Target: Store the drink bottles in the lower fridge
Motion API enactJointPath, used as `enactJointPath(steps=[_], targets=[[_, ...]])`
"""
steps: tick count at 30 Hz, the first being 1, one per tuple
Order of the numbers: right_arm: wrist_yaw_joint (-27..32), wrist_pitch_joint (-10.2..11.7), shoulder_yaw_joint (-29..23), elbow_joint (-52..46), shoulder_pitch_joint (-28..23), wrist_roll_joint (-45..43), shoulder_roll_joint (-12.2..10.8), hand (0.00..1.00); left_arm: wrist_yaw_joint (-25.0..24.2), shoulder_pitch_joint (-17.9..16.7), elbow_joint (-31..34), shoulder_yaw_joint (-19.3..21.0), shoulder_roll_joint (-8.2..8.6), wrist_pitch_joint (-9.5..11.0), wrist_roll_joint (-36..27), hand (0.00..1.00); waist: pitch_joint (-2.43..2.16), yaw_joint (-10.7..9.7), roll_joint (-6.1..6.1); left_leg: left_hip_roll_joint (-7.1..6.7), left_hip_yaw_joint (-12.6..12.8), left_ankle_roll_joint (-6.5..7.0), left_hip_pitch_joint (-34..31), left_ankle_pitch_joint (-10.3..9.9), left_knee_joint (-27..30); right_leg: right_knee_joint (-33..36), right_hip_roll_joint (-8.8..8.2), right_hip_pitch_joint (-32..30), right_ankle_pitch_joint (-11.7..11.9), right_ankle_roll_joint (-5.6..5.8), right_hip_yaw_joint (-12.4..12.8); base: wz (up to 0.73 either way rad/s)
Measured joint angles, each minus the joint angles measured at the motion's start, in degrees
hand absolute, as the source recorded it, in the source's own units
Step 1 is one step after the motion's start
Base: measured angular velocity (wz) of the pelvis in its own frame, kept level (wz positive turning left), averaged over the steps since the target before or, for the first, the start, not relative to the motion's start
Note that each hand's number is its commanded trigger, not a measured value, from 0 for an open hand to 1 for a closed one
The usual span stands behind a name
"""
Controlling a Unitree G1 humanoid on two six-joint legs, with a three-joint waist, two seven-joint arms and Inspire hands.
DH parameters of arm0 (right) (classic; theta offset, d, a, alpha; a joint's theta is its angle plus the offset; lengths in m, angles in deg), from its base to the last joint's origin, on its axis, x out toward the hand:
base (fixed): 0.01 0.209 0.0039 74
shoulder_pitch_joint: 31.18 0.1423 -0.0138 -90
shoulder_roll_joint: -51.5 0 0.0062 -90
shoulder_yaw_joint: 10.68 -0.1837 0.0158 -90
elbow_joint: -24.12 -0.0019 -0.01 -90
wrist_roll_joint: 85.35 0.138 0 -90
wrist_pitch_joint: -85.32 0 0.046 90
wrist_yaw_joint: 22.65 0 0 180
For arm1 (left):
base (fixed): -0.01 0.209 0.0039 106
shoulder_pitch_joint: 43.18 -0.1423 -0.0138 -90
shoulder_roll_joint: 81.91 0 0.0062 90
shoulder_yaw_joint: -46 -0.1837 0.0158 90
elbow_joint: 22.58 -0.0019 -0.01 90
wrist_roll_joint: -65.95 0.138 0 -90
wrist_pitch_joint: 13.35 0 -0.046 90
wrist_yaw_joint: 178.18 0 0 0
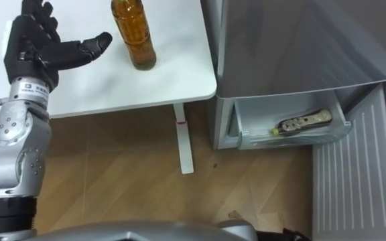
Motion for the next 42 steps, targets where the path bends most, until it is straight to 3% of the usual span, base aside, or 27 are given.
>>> enactJointPath(steps=[5, 12, 21, 25, 32, 40, 42], targets=[[0.61, -0.84, -0.14, -0.83, -0.45, -4.11, 0.05, 0.0, -0.44, 1.12, -1.36, -0.05, -0.59, -0.89, -0.11, 0.0, 0.0, -0.61, 0.37, 0.09, 0.61, 0.02, 0.15, -0.02, -0.44, 0.24, 0.07, -0.44, 0.0, 0.0, 0.68, -0.06], [2.14, -2.52, -0.1, -0.79, -1.88, -6.76, 0.01, 0.0, -3.02, 6.86, -7.72, -0.06, -1.63, -1.69, -3.0, 0.0, -0.06, -1.69, 0.6, 0.11, 1.04, 0.02, 0.83, 0.01, -0.51, 0.27, 0.08, -0.14, 0.0, 0.0, 1.08, -0.03], [2.19, -5.43, -0.08, -0.99, -2.51, -10.87, -0.48, 0.0, -3.99, 7.0, -10.12, -0.01, -2.12, -2.54, -4.14, 0.0, 0.05, -2.07, 0.68, 0.43, 1.74, 0.0, 1.13, -0.01, -0.83, 0.35, 0.46, -0.53, 0.1, -0.17, 2.26, -0.07], [2.02, -5.59, -0.08, -1.2, -2.52, -11.16, -0.39, 0.0, -5.26, 8.84, -11.44, -0.02, -2.73, -3.11, -4.67, 0.0, 0.07, -1.88, 0.94, 0.54, 1.74, -0.01, 0.87, -0.01, -0.68, 0.39, 0.56, -0.81, 0.17, -0.27, 2.27, -0.01], [1.53, -6.07, 0.0, -1.18, -2.43, -11.16, -0.21, 0.0, -6.46, 11.56, -14.4, -0.03, -3.07, -4.09, -4.9, 0.0, -0.36, -1.64, 1.75, 0.53, 1.75, -0.02, 1.32, -0.01, -0.7, 0.39, 0.56, -0.72, 0.17, -0.28, 2.41, 0.0], [-0.19, -6.08, 1.99, -1.27, -2.49, -11.12, -0.18, 0.0, -6.34, 12.15, -18.21, -0.01, -3.42, -4.15, -5.08, 0.0, -0.01, -1.67, 1.28, 0.61, 2.81, -0.01, 1.31, -0.03, -0.7, 0.6, 0.56, -0.96, 0.17, -0.27, 3.2, -0.05], [-0.18, -6.1, 2.01, -1.31, -2.46, -11.22, -0.13, 0.0, -6.31, 12.6, -18.75, -0.02, -4.14, -4.15, -5.08, 0.0, 0.16, -1.77, 1.06, 0.66, 2.91, -0.01, 1.21, -0.03, -0.79, 1.24, 0.62, -1.59, 0.17, -0.27, 3.67, -0.07]])
